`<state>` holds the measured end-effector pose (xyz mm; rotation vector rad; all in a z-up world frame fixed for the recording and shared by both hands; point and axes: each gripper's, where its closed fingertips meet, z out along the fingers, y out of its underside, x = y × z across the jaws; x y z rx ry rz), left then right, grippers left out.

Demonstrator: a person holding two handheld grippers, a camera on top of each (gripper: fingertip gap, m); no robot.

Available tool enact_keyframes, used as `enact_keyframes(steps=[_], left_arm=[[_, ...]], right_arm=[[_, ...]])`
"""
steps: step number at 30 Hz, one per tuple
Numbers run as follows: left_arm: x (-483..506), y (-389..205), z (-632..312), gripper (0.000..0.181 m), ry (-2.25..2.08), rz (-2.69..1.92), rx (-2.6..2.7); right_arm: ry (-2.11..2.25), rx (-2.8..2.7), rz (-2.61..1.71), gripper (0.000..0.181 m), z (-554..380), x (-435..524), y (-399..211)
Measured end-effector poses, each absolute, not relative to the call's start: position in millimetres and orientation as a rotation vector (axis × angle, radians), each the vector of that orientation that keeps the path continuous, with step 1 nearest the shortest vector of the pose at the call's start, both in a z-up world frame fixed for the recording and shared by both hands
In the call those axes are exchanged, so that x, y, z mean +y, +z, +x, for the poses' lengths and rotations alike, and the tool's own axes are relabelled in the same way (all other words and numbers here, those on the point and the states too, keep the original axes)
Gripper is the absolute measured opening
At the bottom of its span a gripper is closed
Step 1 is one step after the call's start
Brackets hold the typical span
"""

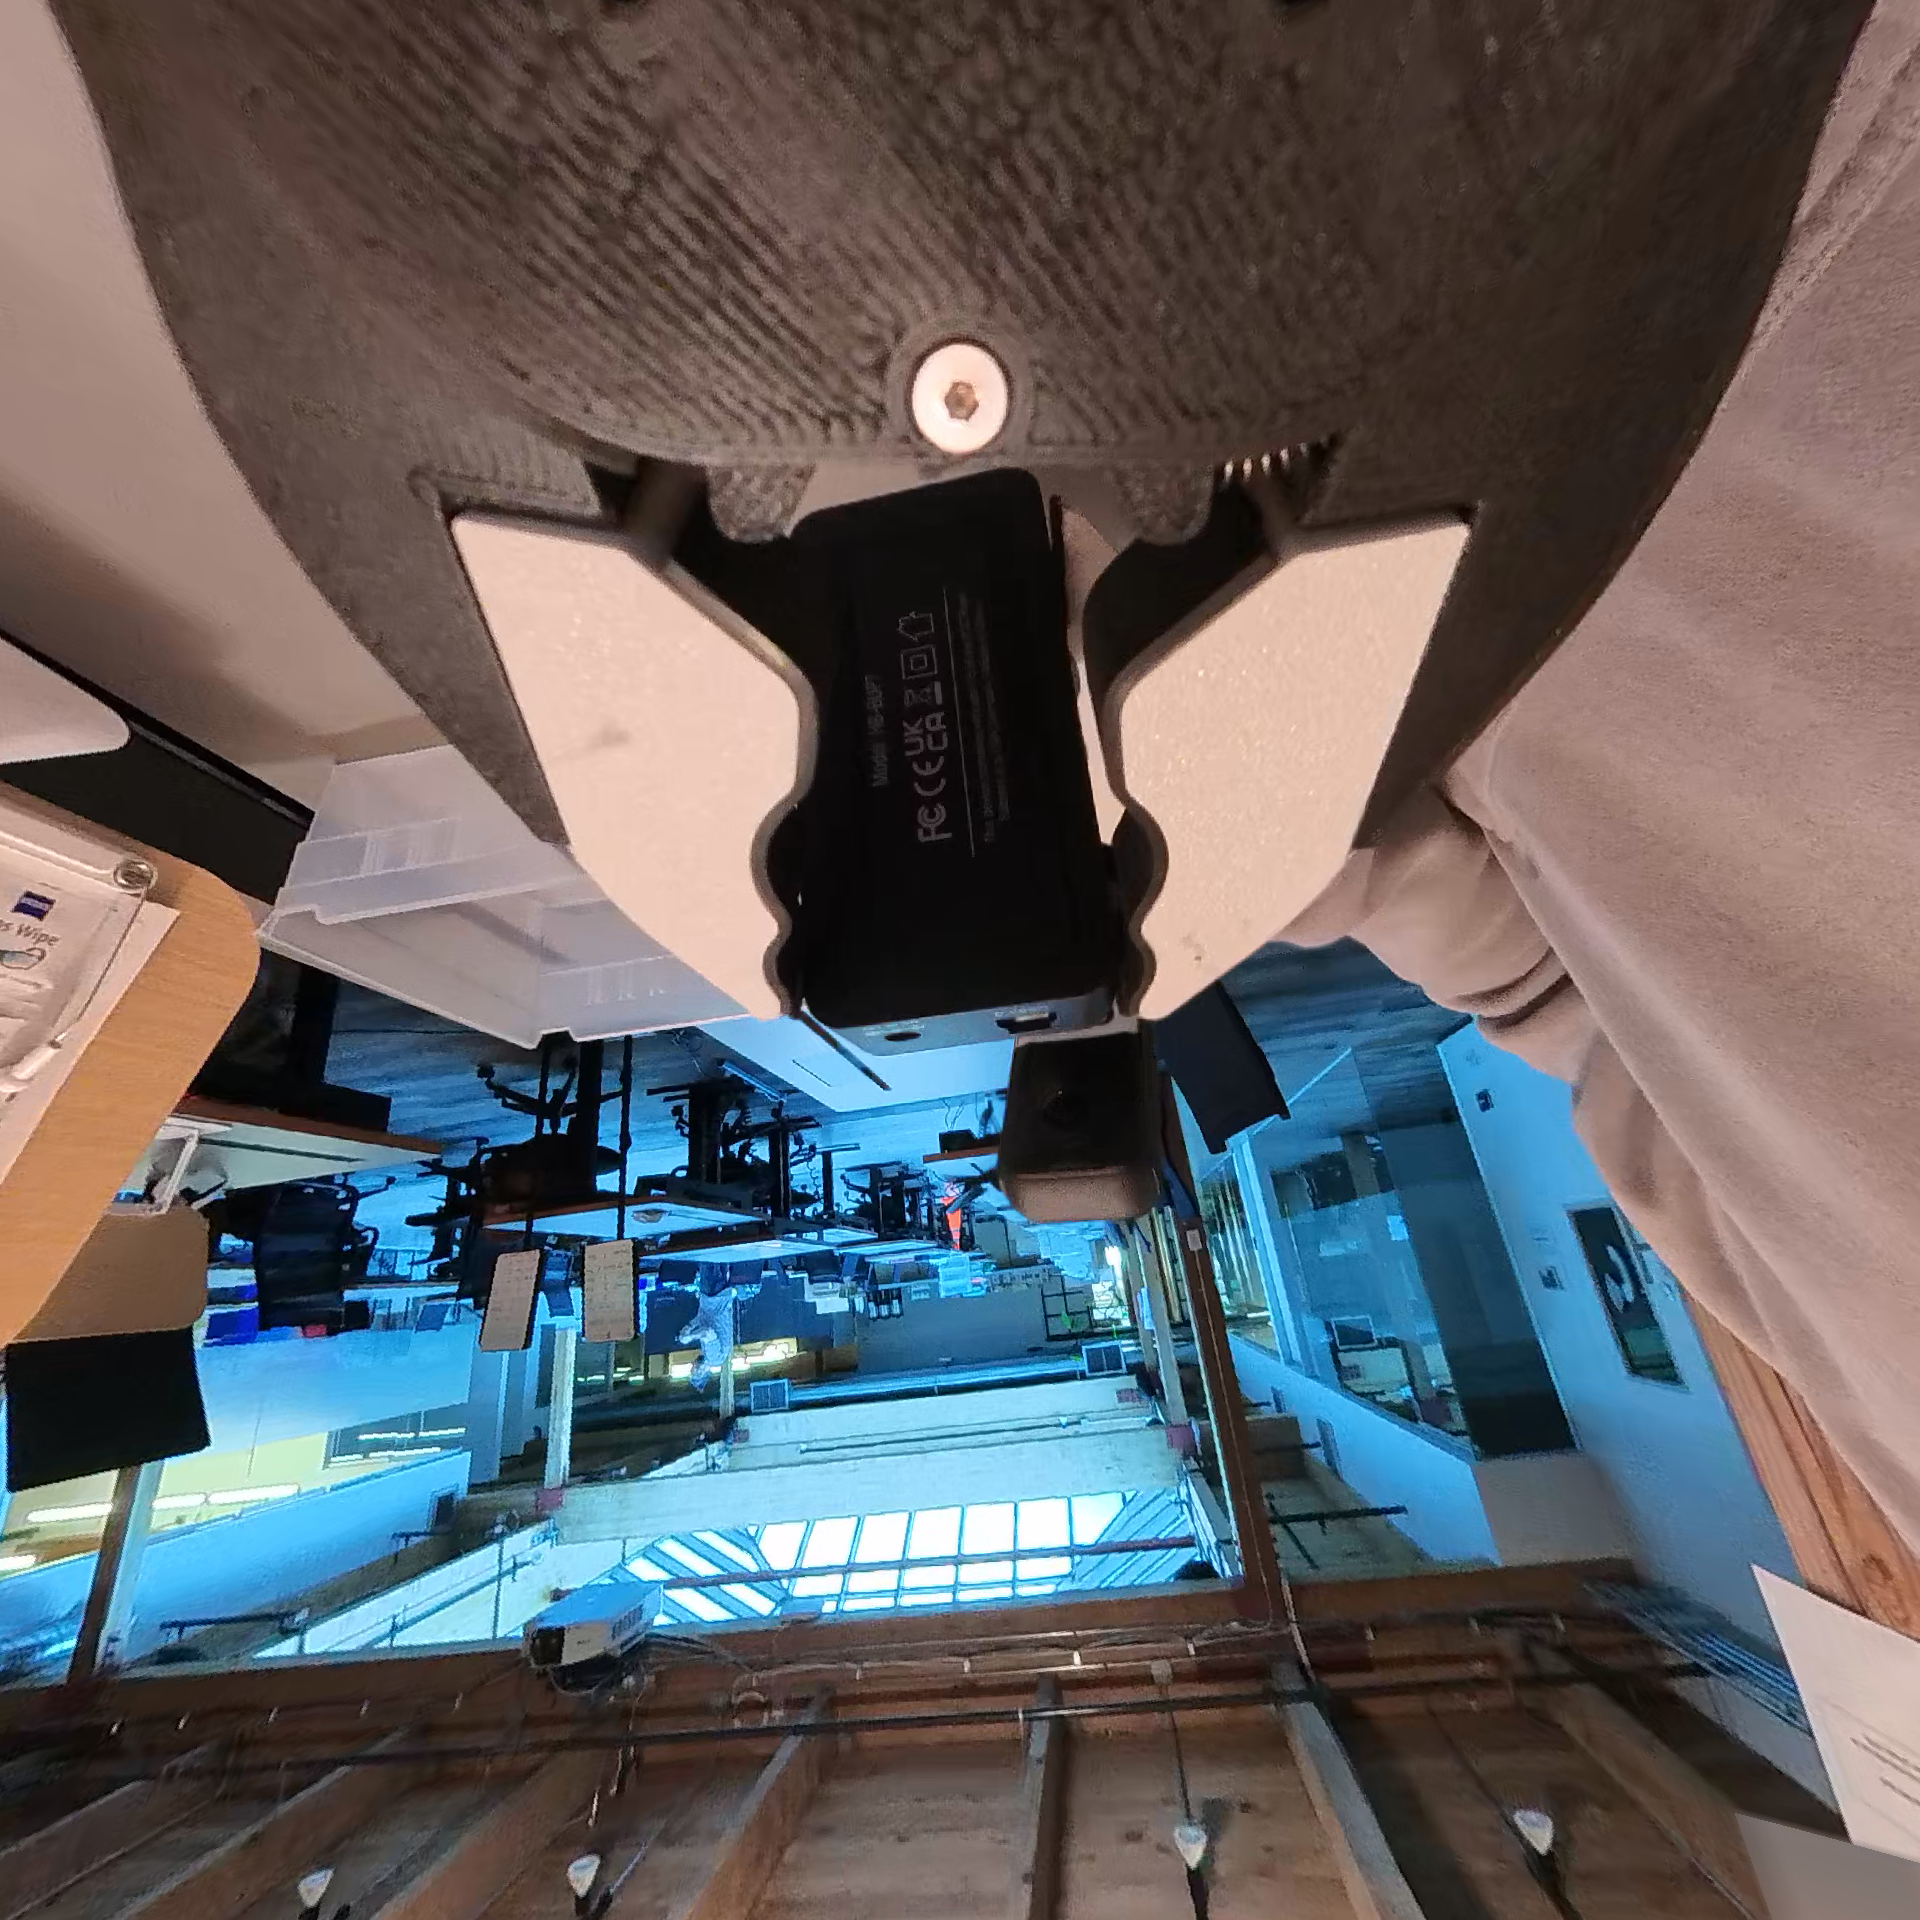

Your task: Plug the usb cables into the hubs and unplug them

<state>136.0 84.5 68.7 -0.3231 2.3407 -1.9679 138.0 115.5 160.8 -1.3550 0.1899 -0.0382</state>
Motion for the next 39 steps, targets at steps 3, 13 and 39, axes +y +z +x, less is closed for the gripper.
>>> enact_keyframes(steps=[3,13,39], left_arm=[[86.7,69.5,136.7,0.057,-1.992,-0.330,2.316],[84.0,75.8,131.4,0.057,-2.054,-0.325,2.316],[163.3,119.2,168.7,0.055,-1.875,-0.545,2.133]], right_arm=[[-0.045,0.195,-1.357,0.058,138.9,114.1,161.1],[0.051,0.227,-1.473,0.088,133.4,135.0,137.2],[-0.084,0.495,-1.524,0.072,164.3,76.3,112.6]])
